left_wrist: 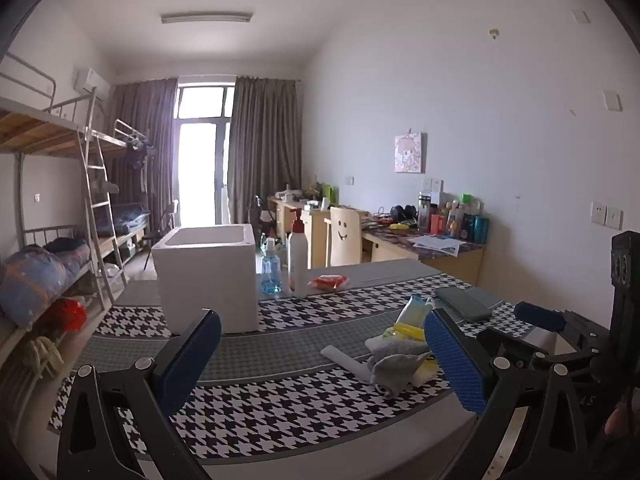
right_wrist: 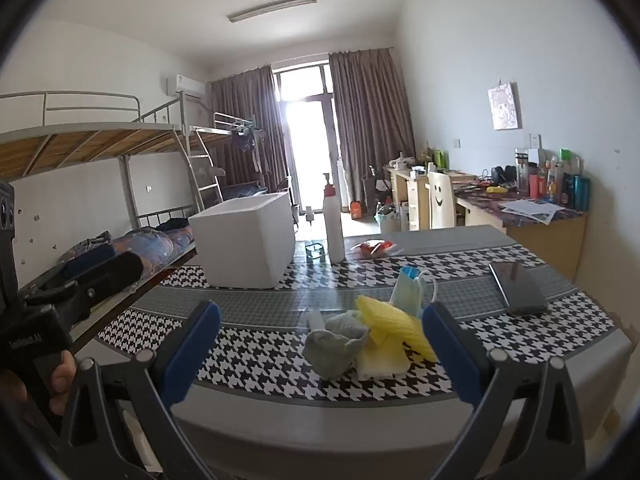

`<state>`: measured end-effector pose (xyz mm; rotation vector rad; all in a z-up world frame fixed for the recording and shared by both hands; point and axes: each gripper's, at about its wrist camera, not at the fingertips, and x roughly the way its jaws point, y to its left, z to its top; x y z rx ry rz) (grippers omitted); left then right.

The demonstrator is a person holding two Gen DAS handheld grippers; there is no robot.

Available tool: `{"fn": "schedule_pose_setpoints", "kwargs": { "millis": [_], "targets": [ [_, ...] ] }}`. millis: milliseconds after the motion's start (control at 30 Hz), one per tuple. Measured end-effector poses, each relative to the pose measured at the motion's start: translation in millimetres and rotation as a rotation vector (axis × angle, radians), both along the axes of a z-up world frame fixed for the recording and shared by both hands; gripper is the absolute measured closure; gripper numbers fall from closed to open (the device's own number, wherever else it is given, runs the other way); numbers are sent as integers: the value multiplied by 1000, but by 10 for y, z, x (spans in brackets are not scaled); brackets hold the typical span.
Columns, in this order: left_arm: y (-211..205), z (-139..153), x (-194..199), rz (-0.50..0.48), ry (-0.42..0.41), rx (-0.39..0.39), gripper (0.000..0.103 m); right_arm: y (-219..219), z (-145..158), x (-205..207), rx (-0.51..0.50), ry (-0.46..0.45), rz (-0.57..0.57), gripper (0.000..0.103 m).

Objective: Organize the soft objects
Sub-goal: 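Move both tools toward the grey sock and yellow foam pile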

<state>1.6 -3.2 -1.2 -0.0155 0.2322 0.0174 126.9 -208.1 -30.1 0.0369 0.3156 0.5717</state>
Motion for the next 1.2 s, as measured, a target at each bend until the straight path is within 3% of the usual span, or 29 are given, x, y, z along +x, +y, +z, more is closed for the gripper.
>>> {"fn": "schedule_pose_setpoints", "kwargs": {
  "millis": [233, 1200],
  "targets": [
    [86, 47, -47, -20, -22, -42, 1, 0, 0, 1, -2, 5, -3, 1],
    [80, 12, 59, -26, -1, -40, 1, -14, -4, 49, -4, 13, -18, 1]
  ]
}}
